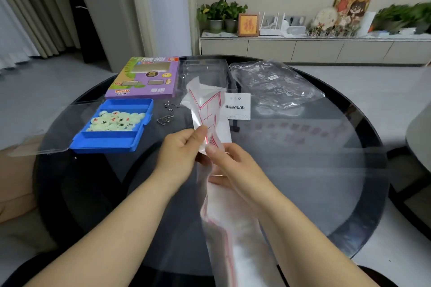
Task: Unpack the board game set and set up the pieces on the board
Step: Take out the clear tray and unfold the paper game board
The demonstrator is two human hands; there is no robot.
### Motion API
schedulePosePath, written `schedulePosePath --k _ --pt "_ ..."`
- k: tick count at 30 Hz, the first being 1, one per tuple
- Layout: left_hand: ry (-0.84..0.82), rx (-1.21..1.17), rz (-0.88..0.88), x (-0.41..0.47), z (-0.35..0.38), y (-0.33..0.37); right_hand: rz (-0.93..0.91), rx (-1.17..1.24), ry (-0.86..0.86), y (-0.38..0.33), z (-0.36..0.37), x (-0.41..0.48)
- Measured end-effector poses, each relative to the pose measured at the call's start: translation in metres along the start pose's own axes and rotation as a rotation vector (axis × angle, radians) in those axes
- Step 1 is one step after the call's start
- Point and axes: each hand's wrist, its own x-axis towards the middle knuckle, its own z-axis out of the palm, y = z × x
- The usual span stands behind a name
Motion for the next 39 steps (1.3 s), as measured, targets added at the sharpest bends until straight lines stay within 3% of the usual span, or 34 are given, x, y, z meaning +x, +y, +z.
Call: schedulePosePath --k 7,18,21,28,31,34,37,39 --pt "-0.056 -0.109 -0.077 -0.003 -0.013 0.006 0.008 0.000 0.139 -0.001 -0.009 0.004" --pt "0.027 0.162 -0.294 0.011 -0.089 -0.001 -0.023 0.004 0.420 -0.026 -0.070 -0.019" --pt "0.027 0.266 -0.301 0.010 -0.097 -0.006 0.020 -0.171 0.453 -0.027 -0.087 -0.029" --pt "0.012 0.789 -0.268 0.004 -0.095 -0.021 0.165 -0.838 0.481 -0.005 -0.094 -0.037" --pt "-0.012 0.957 -0.082 -0.003 -0.086 -0.011 0.237 -0.944 0.468 -0.002 -0.090 -0.038" --pt "-0.249 1.059 0.062 -0.005 -0.066 -0.012 0.251 -1.195 0.444 -0.002 -0.085 -0.039" --pt "-0.501 1.090 0.011 -0.004 -0.045 -0.026 0.157 -1.387 0.464 -0.005 -0.077 -0.034" --pt "-0.556 1.167 0.001 -0.004 -0.037 -0.034 0.107 -1.389 0.387 -0.006 -0.069 -0.022"
